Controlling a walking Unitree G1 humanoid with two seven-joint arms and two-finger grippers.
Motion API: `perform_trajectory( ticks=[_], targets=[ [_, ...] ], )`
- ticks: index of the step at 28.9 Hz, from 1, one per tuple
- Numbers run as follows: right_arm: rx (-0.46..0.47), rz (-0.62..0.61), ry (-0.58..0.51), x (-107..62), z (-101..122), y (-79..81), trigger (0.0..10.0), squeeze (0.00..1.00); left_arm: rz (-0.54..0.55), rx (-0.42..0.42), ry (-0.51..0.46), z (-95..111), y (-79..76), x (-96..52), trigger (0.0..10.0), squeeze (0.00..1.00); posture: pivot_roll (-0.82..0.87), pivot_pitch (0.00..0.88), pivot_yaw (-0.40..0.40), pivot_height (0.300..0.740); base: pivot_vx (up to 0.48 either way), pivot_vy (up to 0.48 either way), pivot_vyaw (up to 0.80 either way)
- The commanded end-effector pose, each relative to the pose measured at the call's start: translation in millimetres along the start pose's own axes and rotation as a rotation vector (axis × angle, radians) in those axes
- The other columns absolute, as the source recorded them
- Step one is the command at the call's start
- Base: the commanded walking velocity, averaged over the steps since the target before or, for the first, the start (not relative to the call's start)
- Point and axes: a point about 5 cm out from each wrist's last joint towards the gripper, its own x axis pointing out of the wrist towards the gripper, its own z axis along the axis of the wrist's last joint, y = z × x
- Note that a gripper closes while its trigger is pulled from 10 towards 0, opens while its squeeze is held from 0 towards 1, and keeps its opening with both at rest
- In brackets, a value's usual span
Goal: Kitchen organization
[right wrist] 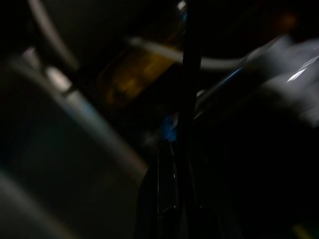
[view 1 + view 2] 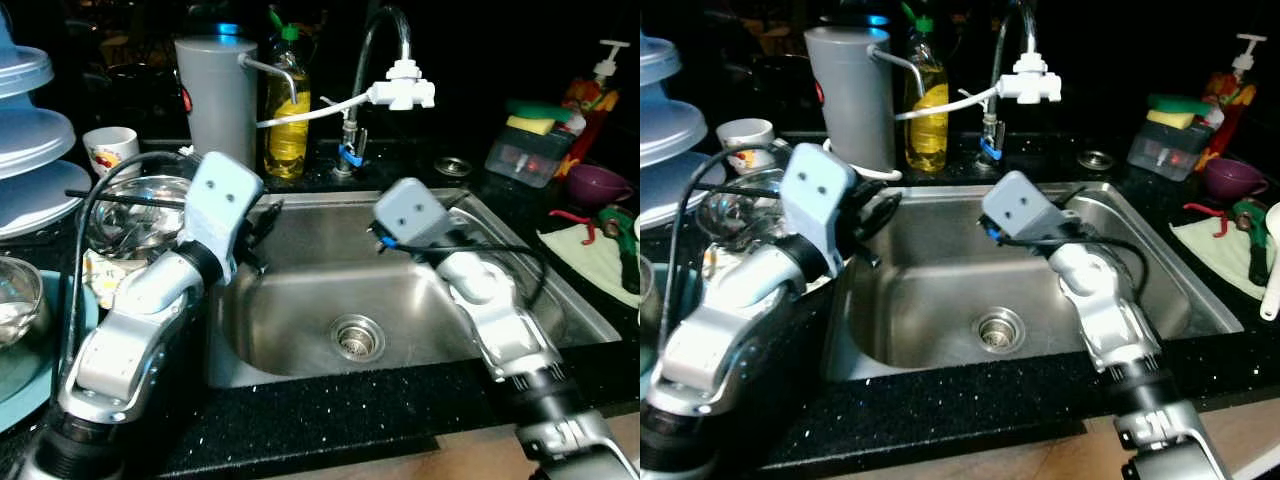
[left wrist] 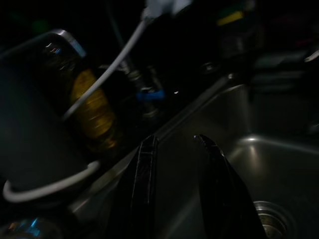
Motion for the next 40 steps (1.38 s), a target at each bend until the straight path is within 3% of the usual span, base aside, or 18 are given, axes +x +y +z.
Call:
perform_trajectory(
  ticks=[1,5,7,11,17,25,28,33,35,36,40],
  targets=[
    [0.006,0.030,0.014,0.0,-5,3.7,10.0,0.00,-0.044,0.000,0.018,-1,-4.8,0.7,10.0,0.00,-0.04,0.102,-0.065,0.740,0.000,0.000,0.00],
    [0.017,0.092,0.058,3.1,-17,12.1,10.0,0.00,-0.091,-0.009,0.017,2,-8.0,1.1,10.0,0.00,-0.03,0.105,-0.064,0.740,0.000,0.000,0.00],
    [0.065,0.198,0.166,3.2,-38,31.5,10.0,0.00,-0.181,-0.013,0.036,4,-18.8,-0.8,10.0,0.00,-0.02,0.110,-0.063,0.740,0.000,0.000,0.00],
    [0.078,0.291,0.242,0.6,-51,47.2,10.0,0.00,-0.249,-0.014,0.065,2,-25.9,-4.2,10.0,0.00,-0.01,0.112,-0.062,0.740,0.000,0.000,0.00],
    [-0.020,0.489,0.326,-7.6,-67,69.1,10.0,0.00,-0.409,-0.023,0.180,-8,-39.1,-18.3,10.0,0.00,-0.01,0.110,-0.066,0.740,0.000,0.000,0.00],
    [-0.037,0.540,0.345,-11.5,-72,74.0,10.0,0.00,-0.470,-0.011,0.258,-15,-43.4,-27.3,10.0,0.00,-0.01,0.110,-0.067,0.740,0.000,0.000,0.00],
    [-0.050,0.557,0.354,-12.7,-76,73.7,10.0,0.00,-0.486,0.022,0.340,-21,-40.0,-34.1,10.0,0.00,-0.01,0.111,-0.068,0.740,0.000,0.000,0.00],
    [-0.059,0.549,0.361,-11.5,-77,70.2,10.0,0.01,-0.488,0.038,0.372,-22,-36.7,-35.9,10.0,0.00,-0.01,0.107,-0.066,0.740,0.000,0.000,0.00],
    [-0.062,0.546,0.366,-11.2,-78,68.5,10.0,0.70,-0.490,0.036,0.382,-22,-36.3,-36.6,10.0,0.00,-0.01,0.105,-0.065,0.740,0.000,0.000,0.00],
    [-0.059,0.543,0.370,-11.0,-79,67.5,10.0,1.00,-0.489,0.037,0.387,-21,-36.1,-36.9,10.0,0.00,-0.01,0.105,-0.067,0.740,0.000,0.000,0.00],
    [-0.066,0.533,0.370,-10.2,-79,65.5,10.0,1.00,-0.482,0.037,0.396,-21,-35.4,-37.5,10.0,0.00,-0.01,0.105,-0.067,0.740,0.000,0.000,0.00]
  ],
)
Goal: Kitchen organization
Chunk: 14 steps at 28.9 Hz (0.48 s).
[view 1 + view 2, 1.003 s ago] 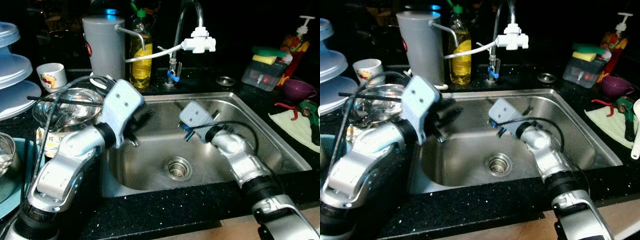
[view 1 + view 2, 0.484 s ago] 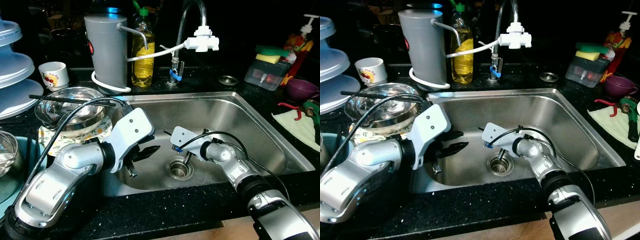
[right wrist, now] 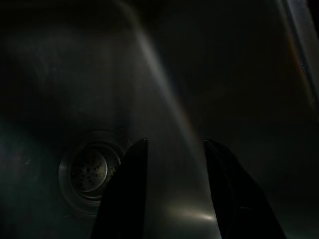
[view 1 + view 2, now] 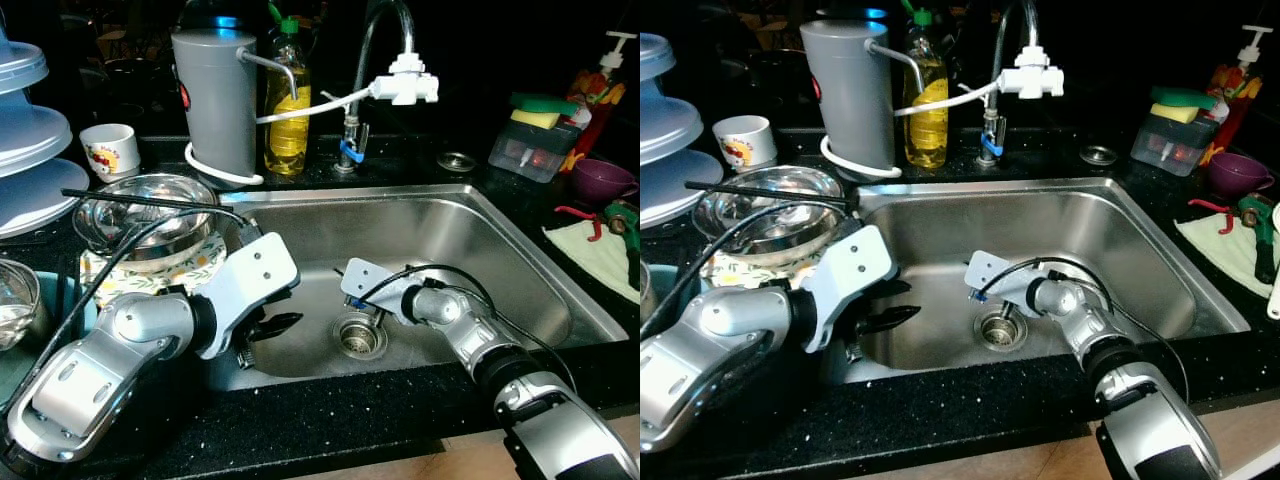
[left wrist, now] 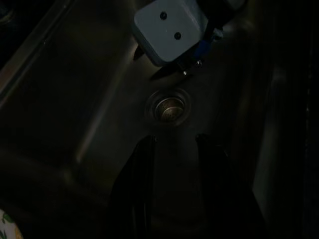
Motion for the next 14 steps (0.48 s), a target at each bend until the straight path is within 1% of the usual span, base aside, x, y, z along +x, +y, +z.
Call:
perform_trajectory(
  ticks=[1,2,3,5,6,8,9,10,11,12,13,14],
  targets=[
    [-0.004,0.003,0.030,-2.3,-9,2.7,10.0,0.46,-0.006,0.021,0.016,1,-1.9,-1.8,10.0,0.00,-0.01,0.105,-0.068,0.740,0.000,0.000,0.00],
    [-0.009,-0.027,0.027,-2.9,-8,-2.1,10.0,0.02,0.015,0.021,0.017,1,-0.3,-1.9,10.0,0.00,-0.01,0.104,-0.069,0.740,0.000,0.000,0.00],
    [-0.009,-0.027,0.027,-2.9,-8,-2.1,10.0,0.02,0.015,0.021,0.017,1,-0.3,-1.9,10.0,0.00,-0.01,0.104,-0.069,0.740,0.000,0.000,0.00],
    [0.006,-0.088,0.010,-4.8,-5,-12.6,10.0,0.00,0.052,0.000,0.007,1,2.9,-0.9,10.0,0.00,-0.01,0.101,-0.070,0.740,0.000,0.000,0.00],
    [0.006,-0.088,0.010,-4.8,-5,-12.6,10.0,0.00,0.052,0.000,0.007,1,2.9,-0.9,10.0,0.00,-0.01,0.101,-0.070,0.740,0.000,0.000,0.00],
    [0.066,-0.227,-0.052,-11.2,4,-34.1,10.0,0.00,0.130,-0.053,-0.078,9,8.0,3.8,10.0,0.00,-0.01,0.100,-0.069,0.740,0.000,0.000,0.00],
    [0.085,-0.276,-0.076,-14.1,6,-41.5,10.0,0.00,0.162,-0.071,-0.111,11,10.1,5.4,10.0,0.00,-0.01,0.100,-0.069,0.740,0.000,0.000,0.00],
    [0.103,-0.317,-0.097,-16.7,9,-47.1,10.0,0.00,0.193,-0.087,-0.135,13,11.7,6.6,10.0,0.00,-0.01,0.101,-0.070,0.740,0.000,0.000,0.00],
    [0.149,-0.377,-0.131,-20.3,12,-54.3,10.0,0.00,0.236,-0.129,-0.151,14,14.0,8.1,10.0,0.00,-0.01,0.101,-0.070,0.740,0.000,0.000,0.00],
    [0.149,-0.377,-0.131,-20.3,12,-54.3,10.0,0.00,0.236,-0.129,-0.151,14,14.0,8.1,10.0,0.00,-0.01,0.101,-0.070,0.740,0.000,0.000,0.00],
    [0.235,-0.457,-0.184,-25.3,17,-63.3,10.0,0.00,0.275,-0.177,-0.150,13,15.7,10.1,10.0,0.00,-0.02,0.101,-0.070,0.740,0.000,0.000,0.00],
    [0.412,-0.573,-0.299,-34.7,28,-71.5,10.0,0.00,0.364,-0.222,-0.188,15,19.9,12.1,10.0,0.00,-0.02,0.102,-0.066,0.740,0.000,0.000,0.00]
  ],
)
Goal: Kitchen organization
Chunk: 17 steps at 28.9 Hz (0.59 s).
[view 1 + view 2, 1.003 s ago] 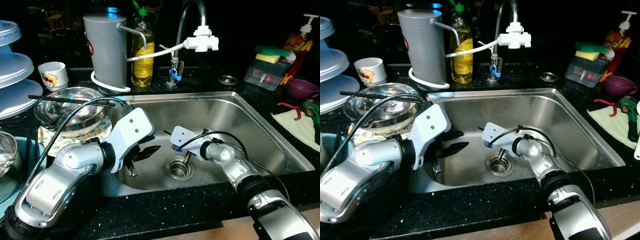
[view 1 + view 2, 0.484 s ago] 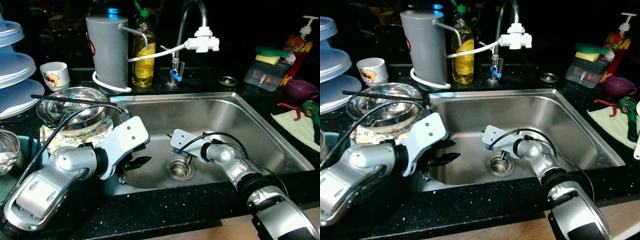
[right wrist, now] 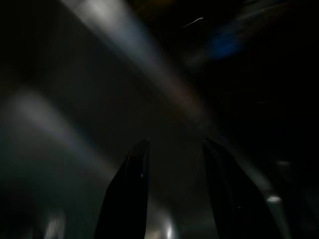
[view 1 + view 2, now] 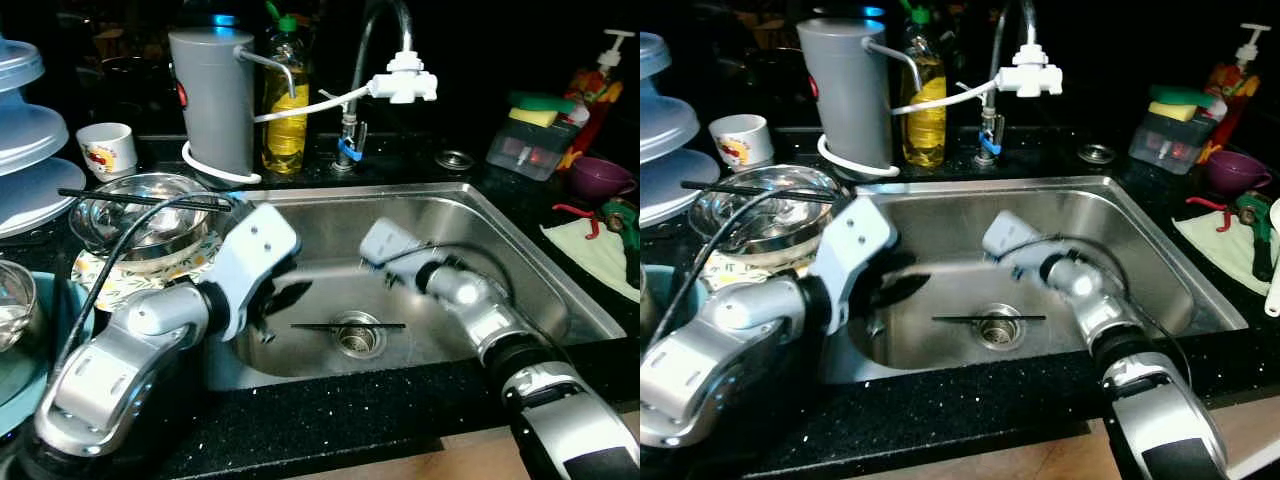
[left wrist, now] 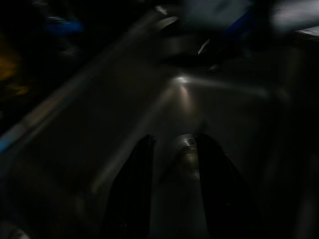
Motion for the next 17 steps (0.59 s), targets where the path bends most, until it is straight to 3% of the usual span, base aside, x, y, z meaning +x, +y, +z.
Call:
perform_trajectory(
  ticks=[1,5,6,17],
  targets=[
    [0.341,-0.225,-0.136,-12.5,20,-13.0,10.0,0.00,0.202,-0.087,-0.037,-3,10.2,4.5,10.0,0.00,-0.02,0.102,-0.064,0.740,0.000,0.000,0.00],
    [0.430,-0.265,-0.201,-28.3,34,-5.4,10.0,0.00,0.324,-0.144,-0.068,-4,14.6,5.6,10.0,0.00,-0.03,0.101,-0.058,0.740,0.000,0.000,0.00],
    [0.466,-0.279,-0.261,-42.1,49,7.7,10.0,0.00,0.386,-0.146,-0.094,-2,16.4,4.2,10.0,0.00,-0.04,0.099,-0.055,0.740,0.000,0.000,0.00],
    [0.570,-0.344,-0.304,-66.7,68,11.3,10.0,0.00,0.440,-0.115,-0.213,13,19.4,0.2,10.0,0.00,-0.04,0.100,-0.051,0.740,0.000,0.000,0.00]
  ],
)
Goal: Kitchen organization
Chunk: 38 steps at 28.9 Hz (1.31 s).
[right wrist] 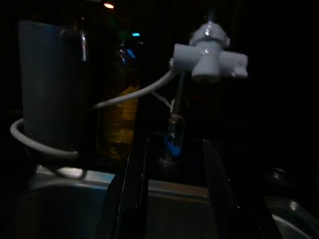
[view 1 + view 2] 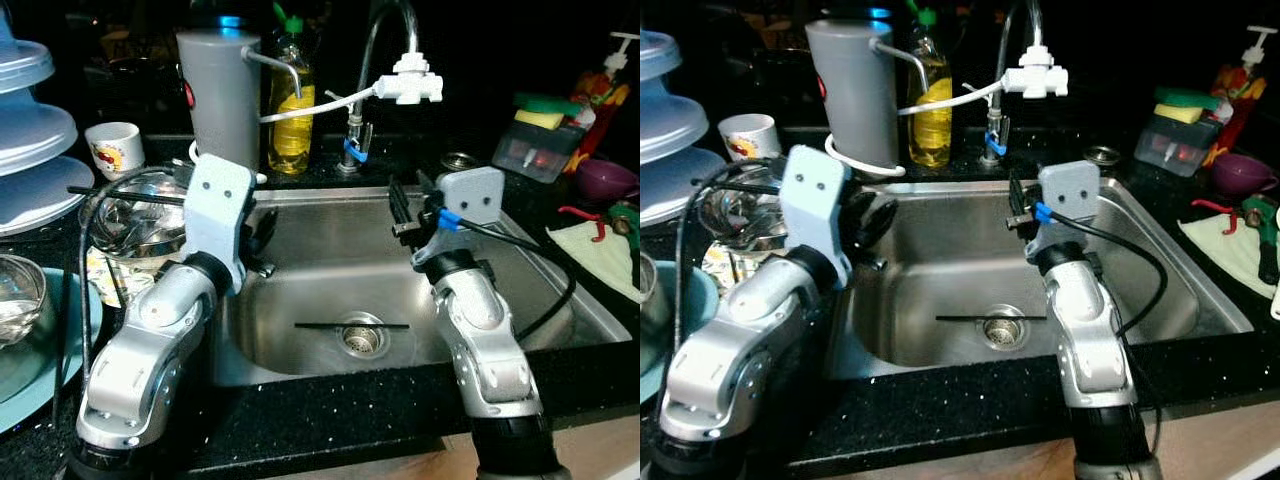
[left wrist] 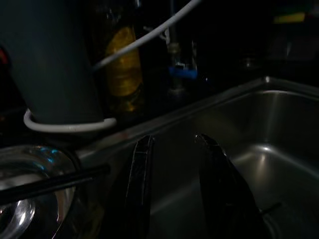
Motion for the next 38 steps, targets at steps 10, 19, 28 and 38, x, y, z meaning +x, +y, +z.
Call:
perform_trajectory(
  ticks=[10,19,28,38],
  targets=[
    [0.065,0.002,0.060,-7.4,11,-1.4,10.0,0.00,-0.014,-0.010,-0.049,14,-7.6,3.6,10.0,0.00,-0.04,0.099,-0.049,0.740,0.000,0.000,0.00],
    [0.071,0.029,0.080,-9.4,14,2.6,10.0,0.00,-0.014,-0.021,-0.051,13,-6.4,2.9,10.0,0.00,-0.04,0.099,-0.051,0.740,0.000,0.000,0.00],
    [0.062,0.046,0.108,-12.2,17,6.5,10.0,0.00,-0.024,-0.026,-0.059,13,-8.0,1.8,10.0,0.00,-0.05,0.090,-0.051,0.740,-0.157,0.000,0.00],
    [0.064,0.047,0.136,-15.0,17,7.5,10.0,0.00,-0.026,-0.032,-0.060,14,-8.5,1.6,10.0,0.00,-0.05,0.088,-0.051,0.740,-0.349,0.000,0.00]
  ],
)
